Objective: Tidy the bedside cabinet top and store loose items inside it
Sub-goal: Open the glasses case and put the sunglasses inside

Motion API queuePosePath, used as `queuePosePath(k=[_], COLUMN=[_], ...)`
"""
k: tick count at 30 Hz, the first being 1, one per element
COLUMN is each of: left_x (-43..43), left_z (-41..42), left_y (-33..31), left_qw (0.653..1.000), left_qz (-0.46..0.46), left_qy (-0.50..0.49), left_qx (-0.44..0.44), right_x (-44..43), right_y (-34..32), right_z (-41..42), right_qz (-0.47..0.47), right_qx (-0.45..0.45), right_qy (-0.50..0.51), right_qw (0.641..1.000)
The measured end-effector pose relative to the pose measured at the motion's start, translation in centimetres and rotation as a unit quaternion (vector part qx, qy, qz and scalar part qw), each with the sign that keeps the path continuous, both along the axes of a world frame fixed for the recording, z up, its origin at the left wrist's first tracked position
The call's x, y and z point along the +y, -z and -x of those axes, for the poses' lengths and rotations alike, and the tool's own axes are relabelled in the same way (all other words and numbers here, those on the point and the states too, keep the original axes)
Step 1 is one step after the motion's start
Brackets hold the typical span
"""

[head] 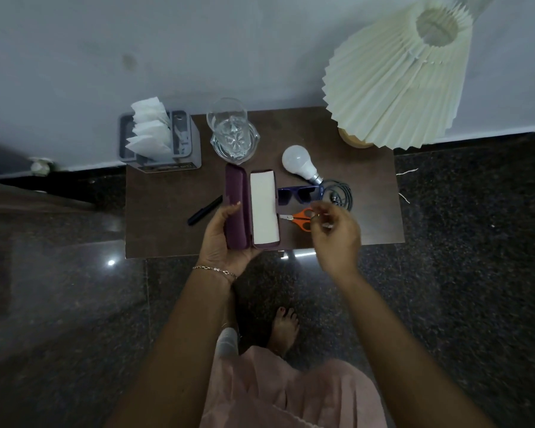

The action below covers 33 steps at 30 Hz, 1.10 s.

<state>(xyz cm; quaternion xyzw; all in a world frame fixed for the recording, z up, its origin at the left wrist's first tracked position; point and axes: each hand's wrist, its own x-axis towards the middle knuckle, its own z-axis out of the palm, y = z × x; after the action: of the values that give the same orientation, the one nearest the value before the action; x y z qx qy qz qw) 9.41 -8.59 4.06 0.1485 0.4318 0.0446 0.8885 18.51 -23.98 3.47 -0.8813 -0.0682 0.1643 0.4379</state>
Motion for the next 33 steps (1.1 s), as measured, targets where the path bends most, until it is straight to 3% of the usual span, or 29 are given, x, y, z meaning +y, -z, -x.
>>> queuePosePath(k=[5,15,26,33], left_x=[1.7,3.5,3.9,4.0], left_z=[0.4,-0.5,-0.8,-1.1], left_y=[1.0,2.4,1.8,1.6], left_qw=[1.0,1.0,1.0,0.996], left_qz=[-0.001,0.0,0.006,-0.071], left_qy=[0.003,0.008,0.003,0.007], left_qx=[-0.014,0.007,-0.004,0.058], right_x=[0.8,3.4,3.5,2.8], right_y=[1.2,3.2,3.6,3.1], right_z=[-4.9,-7.5,-8.2,-8.3], right_qz=[0.147,0.254,0.266,0.219], right_qx=[-0.04,-0.094,-0.108,-0.086], right_qy=[-0.056,-0.257,-0.266,-0.25], right_qw=[0.987,0.928,0.92,0.939])
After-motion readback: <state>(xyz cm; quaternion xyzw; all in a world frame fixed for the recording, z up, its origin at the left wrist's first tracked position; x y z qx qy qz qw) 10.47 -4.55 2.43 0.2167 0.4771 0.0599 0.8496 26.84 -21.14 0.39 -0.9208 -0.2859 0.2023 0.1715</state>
